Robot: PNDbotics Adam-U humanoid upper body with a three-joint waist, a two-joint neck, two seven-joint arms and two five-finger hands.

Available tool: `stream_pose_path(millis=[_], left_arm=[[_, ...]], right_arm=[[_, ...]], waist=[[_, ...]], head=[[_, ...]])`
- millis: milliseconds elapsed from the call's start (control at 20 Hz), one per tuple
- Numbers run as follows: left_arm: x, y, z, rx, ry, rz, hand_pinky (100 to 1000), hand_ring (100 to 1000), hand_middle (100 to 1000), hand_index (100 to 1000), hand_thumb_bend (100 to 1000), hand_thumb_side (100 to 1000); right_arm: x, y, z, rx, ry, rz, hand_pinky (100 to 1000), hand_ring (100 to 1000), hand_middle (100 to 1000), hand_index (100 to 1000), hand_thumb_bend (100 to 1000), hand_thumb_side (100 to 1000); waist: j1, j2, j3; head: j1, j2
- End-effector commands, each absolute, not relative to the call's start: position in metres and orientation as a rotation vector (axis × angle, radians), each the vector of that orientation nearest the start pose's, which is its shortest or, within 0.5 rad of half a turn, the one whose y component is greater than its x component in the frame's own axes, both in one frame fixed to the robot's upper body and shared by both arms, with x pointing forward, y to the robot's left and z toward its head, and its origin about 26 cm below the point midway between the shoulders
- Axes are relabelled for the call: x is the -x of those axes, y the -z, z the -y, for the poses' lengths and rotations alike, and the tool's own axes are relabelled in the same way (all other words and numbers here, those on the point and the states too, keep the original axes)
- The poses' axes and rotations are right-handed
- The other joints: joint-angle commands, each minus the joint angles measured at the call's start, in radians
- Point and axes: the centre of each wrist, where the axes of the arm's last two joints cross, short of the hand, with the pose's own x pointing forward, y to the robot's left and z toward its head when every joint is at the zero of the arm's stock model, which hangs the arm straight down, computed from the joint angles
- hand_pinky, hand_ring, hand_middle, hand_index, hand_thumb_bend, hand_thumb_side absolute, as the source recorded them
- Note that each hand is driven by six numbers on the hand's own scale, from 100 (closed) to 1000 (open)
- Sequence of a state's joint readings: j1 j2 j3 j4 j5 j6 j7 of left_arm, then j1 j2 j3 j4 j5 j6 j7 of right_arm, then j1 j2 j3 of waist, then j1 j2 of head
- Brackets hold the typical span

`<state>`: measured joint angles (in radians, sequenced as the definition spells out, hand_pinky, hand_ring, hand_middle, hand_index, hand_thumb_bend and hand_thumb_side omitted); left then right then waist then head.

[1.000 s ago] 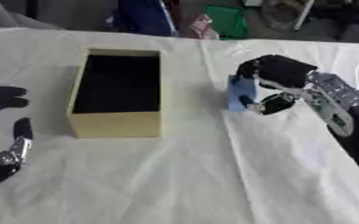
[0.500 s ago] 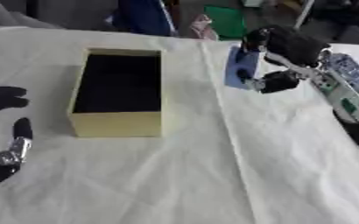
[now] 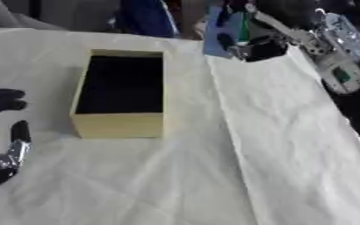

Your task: Pick up objects on the table and place them in the box.

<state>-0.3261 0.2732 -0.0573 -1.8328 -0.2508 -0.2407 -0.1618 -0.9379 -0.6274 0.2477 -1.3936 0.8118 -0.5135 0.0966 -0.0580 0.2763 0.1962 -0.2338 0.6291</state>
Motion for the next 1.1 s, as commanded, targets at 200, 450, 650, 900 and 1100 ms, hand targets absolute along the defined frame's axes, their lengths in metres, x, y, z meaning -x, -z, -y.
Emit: stream_pose_path(millis=[200,450,650,900,1100], left_arm=[[-0.325,-0.174,-0.239,-0.203,0.773,2.344,835,747,741,718,100,264],[-0.325,-0.176,-0.235,-0.169,0.759,2.36,831,741,740,720,100,265],[-0.325,-0.174,-0.234,-0.163,0.752,2.356,820,704,721,719,100,264],[-0.324,-0.172,-0.235,-0.171,0.747,2.344,820,693,723,719,100,263],[-0.325,-0.172,-0.235,-0.173,0.746,2.344,821,696,723,719,100,263]], right_arm=[[-0.436,-0.303,0.224,-1.087,1.9,-2.38,683,522,329,400,100,190],[-0.451,-0.284,0.196,-0.997,1.975,-2.374,684,521,328,402,100,200],[-0.456,-0.271,0.183,-0.951,2.014,-2.354,685,527,338,415,100,203],[-0.459,-0.262,0.182,-0.969,2.059,-2.3,734,679,643,732,100,235],[-0.46,-0.26,0.183,-0.99,2.145,-2.238,803,836,930,973,100,294]], waist=[[0.011,-0.027,0.026],[0.017,-0.029,0.045],[0.02,-0.029,0.056],[0.019,-0.028,0.058],[0.019,-0.029,0.056]], head=[[-0.025,-0.015],[-0.045,-0.015],[-0.055,-0.014],[-0.055,-0.013],[-0.054,-0.014]])
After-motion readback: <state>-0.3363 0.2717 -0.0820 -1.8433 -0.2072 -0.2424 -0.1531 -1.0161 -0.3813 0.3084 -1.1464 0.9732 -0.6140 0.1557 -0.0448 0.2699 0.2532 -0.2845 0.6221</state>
